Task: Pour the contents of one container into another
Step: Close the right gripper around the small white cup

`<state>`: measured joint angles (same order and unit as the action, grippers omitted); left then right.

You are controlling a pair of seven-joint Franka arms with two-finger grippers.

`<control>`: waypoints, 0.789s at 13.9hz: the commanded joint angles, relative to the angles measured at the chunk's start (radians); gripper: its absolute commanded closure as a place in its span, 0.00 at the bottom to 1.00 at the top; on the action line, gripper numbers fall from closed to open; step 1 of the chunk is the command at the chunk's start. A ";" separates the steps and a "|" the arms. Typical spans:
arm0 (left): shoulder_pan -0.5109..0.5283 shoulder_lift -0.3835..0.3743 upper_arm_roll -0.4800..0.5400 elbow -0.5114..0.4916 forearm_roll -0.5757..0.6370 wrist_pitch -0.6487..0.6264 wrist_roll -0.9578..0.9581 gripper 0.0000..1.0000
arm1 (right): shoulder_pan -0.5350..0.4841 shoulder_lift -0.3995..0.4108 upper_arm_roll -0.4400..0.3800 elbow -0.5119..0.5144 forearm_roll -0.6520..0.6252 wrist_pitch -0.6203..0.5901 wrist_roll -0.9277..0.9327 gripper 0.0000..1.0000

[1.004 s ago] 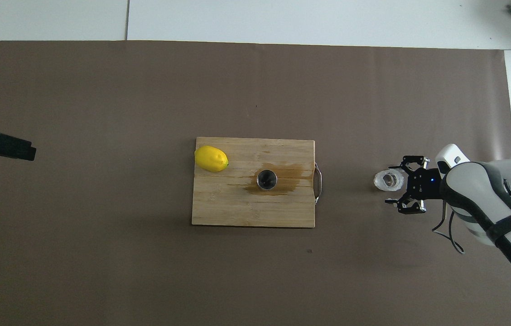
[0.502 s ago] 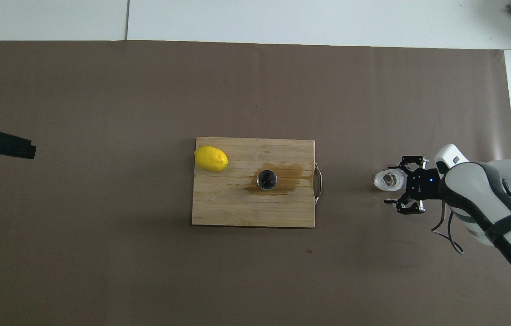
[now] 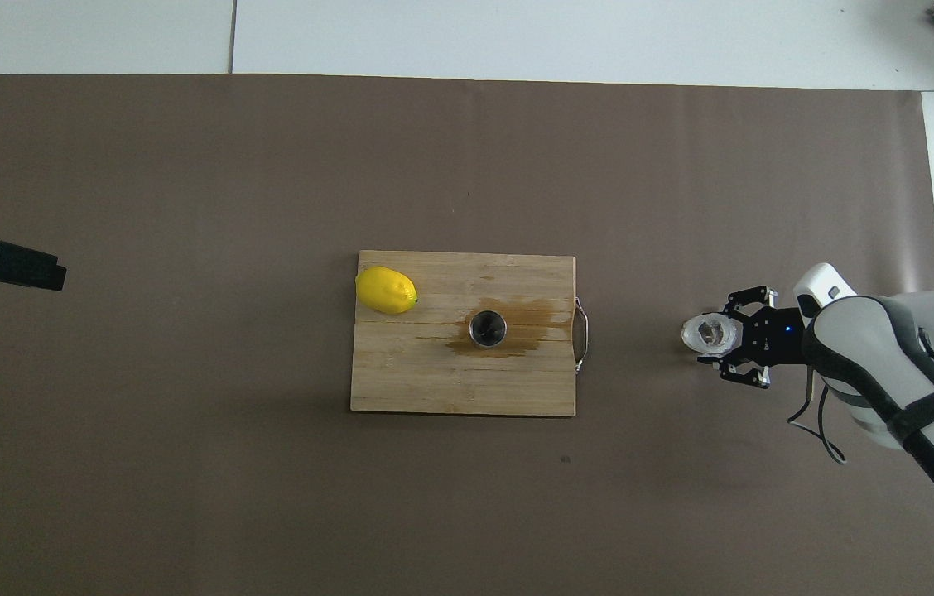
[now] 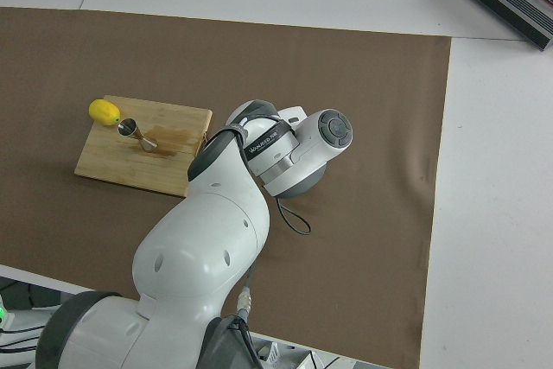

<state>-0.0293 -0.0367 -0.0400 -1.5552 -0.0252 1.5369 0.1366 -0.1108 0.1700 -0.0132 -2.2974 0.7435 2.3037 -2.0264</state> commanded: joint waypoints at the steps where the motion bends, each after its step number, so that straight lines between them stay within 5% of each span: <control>1: 0.008 -0.009 -0.001 -0.017 -0.005 0.019 0.017 0.00 | 0.006 0.000 0.004 -0.010 0.039 0.003 -0.037 0.45; 11: 0.008 -0.009 -0.001 -0.017 -0.001 0.019 0.017 0.00 | 0.054 -0.023 0.012 0.036 0.042 -0.007 0.027 0.62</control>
<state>-0.0293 -0.0366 -0.0400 -1.5553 -0.0252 1.5369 0.1367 -0.0741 0.1668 -0.0056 -2.2745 0.7501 2.3036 -2.0224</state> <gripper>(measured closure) 0.000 0.511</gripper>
